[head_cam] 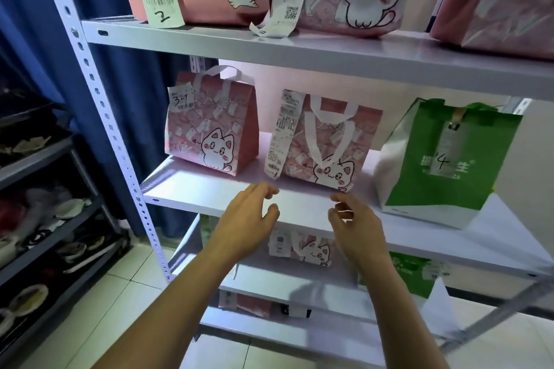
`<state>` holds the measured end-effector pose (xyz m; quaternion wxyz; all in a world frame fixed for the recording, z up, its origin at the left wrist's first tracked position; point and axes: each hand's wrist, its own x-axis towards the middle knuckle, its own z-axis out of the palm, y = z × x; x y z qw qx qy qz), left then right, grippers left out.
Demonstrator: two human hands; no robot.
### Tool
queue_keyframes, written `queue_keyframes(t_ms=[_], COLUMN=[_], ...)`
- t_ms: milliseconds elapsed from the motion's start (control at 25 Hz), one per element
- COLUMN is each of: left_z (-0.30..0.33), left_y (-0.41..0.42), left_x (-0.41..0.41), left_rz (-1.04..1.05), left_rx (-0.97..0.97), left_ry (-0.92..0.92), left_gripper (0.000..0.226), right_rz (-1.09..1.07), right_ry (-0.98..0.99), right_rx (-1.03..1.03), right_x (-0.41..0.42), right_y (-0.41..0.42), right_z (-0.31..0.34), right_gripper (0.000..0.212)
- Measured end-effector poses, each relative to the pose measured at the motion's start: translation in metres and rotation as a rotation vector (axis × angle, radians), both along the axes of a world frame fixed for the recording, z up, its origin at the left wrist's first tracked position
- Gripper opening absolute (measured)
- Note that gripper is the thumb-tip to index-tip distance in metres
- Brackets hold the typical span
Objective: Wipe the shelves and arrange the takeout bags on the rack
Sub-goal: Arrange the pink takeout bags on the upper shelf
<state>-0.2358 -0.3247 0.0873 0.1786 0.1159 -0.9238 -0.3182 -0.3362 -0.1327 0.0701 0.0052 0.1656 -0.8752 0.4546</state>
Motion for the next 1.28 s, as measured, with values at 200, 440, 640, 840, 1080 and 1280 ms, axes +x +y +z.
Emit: queue_keyframes(t_ms=[200, 440, 640, 840, 1080, 1280], left_z=[-0.003, -0.008, -0.006, -0.007, 0.005, 0.0], left_y=[-0.021, -0.056, -0.057, -0.049, -0.021, -0.021], left_x=[-0.062, -0.152, -0.179, -0.157, -0.09, -0.025], left_rz=[0.029, 0.182, 0.125, 0.25, 0.221, 0.334], left_rx=[0.129, 0.187, 0.316, 0.35, 0.515, 0.516], left_ry=[0.042, -0.064, -0.007, 0.097, 0.263, 0.278], left_gripper=[0.038, 0.039, 0.047, 0.005, 0.015, 0.013], right_rz=[-0.092, -0.273, -0.268, -0.334, -0.338, -0.284], right_ry=[-0.026, -0.164, -0.175, -0.13, -0.112, -0.088], right_rx=[-0.038, -0.174, -0.218, -0.355, -0.539, -0.54], right_x=[-0.051, -0.117, -0.134, -0.113, -0.069, -0.01], right_y=[-0.011, -0.025, -0.03, -0.016, -0.01, -0.017], right_z=[-0.005, -0.008, -0.006, 0.0, 0.013, 0.013], right_gripper=[0.051, 0.071, 0.049, 0.03, 0.026, 0.026])
